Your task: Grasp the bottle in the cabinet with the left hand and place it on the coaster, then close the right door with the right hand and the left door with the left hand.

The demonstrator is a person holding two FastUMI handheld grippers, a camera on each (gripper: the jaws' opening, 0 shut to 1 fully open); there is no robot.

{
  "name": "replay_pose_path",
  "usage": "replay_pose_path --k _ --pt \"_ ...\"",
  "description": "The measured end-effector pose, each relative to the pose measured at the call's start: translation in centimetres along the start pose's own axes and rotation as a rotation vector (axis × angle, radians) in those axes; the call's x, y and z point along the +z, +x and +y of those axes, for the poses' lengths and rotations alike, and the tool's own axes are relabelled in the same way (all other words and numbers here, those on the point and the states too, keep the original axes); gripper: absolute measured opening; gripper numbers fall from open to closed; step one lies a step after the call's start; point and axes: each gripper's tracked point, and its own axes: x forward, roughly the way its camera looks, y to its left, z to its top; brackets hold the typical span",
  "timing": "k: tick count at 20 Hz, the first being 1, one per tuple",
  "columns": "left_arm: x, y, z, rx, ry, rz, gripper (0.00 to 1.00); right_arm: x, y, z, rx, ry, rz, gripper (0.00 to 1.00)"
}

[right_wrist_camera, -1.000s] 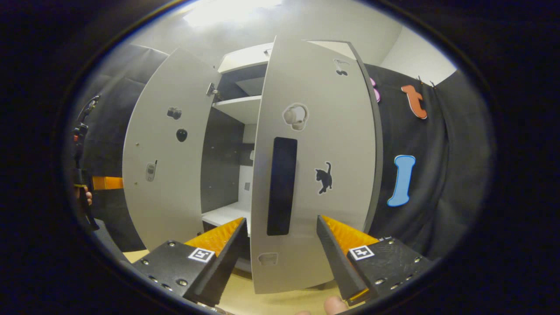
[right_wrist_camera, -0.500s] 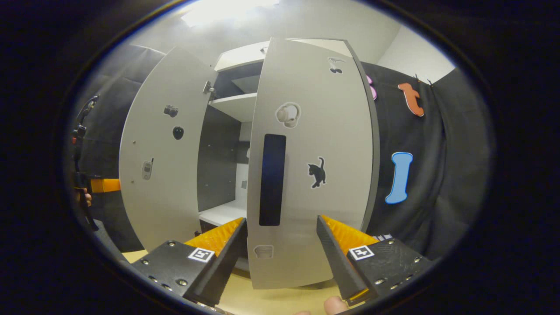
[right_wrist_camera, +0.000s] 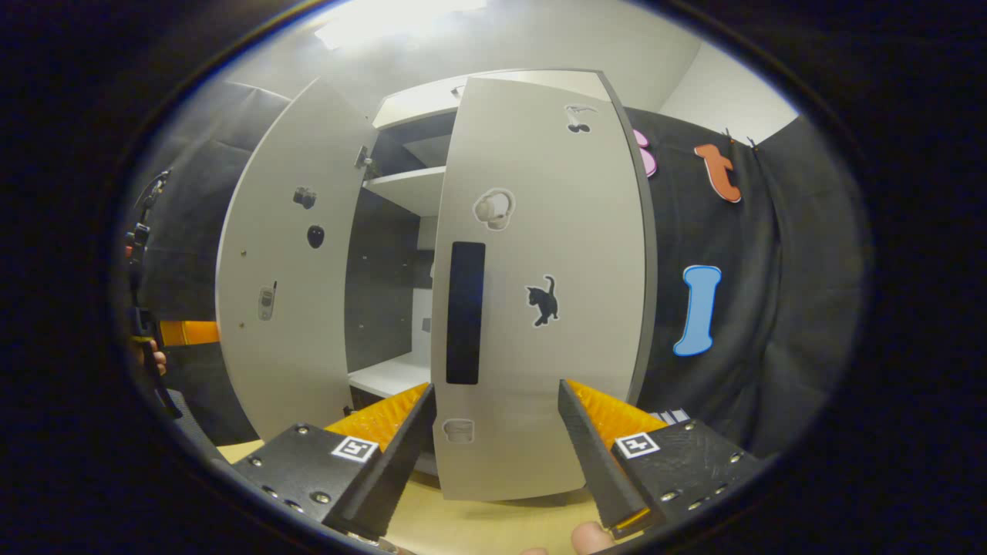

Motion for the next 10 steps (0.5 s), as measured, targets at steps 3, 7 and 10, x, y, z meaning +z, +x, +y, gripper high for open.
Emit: replay_pose_path --k 3,7,10 --pt "-0.3 0.0 -1.1 -0.035 0.021 0.004 0.9 -0.3 -0.4 -0.6 -0.013 0.005 0.006 0.96" --pt "-0.5 0.0 -2.8 -0.086 0.038 0.015 0.84 -0.5 -1.0 -1.4 -0.035 0.021 0.014 0.96" --pt "-0.7 0.1 -4.0 -0.13 0.043 0.024 0.94 -0.7 -1.3 -1.8 -0.045 0.034 0.022 0.96"
